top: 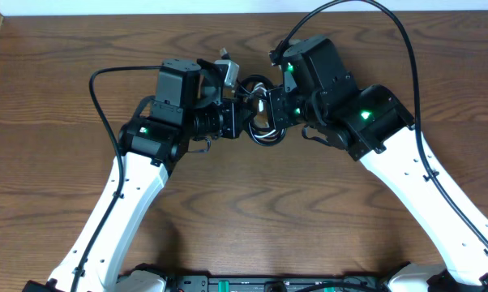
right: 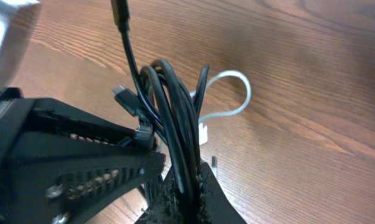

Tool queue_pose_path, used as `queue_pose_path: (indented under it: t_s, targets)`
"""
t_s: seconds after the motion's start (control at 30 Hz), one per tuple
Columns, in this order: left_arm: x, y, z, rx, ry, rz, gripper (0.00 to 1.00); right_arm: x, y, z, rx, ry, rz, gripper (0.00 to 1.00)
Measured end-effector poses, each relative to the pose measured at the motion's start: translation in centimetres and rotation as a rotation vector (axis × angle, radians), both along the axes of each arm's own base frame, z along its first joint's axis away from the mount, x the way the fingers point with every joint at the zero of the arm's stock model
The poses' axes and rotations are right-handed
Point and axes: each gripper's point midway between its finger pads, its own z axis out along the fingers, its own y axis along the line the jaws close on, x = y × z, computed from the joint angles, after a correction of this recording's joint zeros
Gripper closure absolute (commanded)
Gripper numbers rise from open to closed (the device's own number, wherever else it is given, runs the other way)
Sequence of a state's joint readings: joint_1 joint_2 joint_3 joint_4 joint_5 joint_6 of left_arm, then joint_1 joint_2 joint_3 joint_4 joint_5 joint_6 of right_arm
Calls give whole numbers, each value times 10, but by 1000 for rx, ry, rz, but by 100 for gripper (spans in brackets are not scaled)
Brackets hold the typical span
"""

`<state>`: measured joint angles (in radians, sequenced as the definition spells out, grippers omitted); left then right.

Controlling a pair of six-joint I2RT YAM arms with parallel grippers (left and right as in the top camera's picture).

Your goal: Untangle cables

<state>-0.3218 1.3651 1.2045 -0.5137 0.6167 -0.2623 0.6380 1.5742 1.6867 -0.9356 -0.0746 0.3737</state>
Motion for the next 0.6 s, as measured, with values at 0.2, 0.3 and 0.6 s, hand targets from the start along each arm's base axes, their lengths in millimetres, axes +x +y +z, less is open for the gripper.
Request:
queue_pose_path:
  t_s: [0.2, 0.3, 0.6]
  targets:
    - [3, 5, -5, 36, 3, 35, 92, 2, 0, 2, 16, 0, 2, 99]
    - [2, 7, -8, 54, 9, 44, 92, 8, -8, 2, 23, 4, -18, 99]
    - [-5, 38, -39, 222, 102, 154, 93, 35, -68, 51, 147, -95, -171, 99]
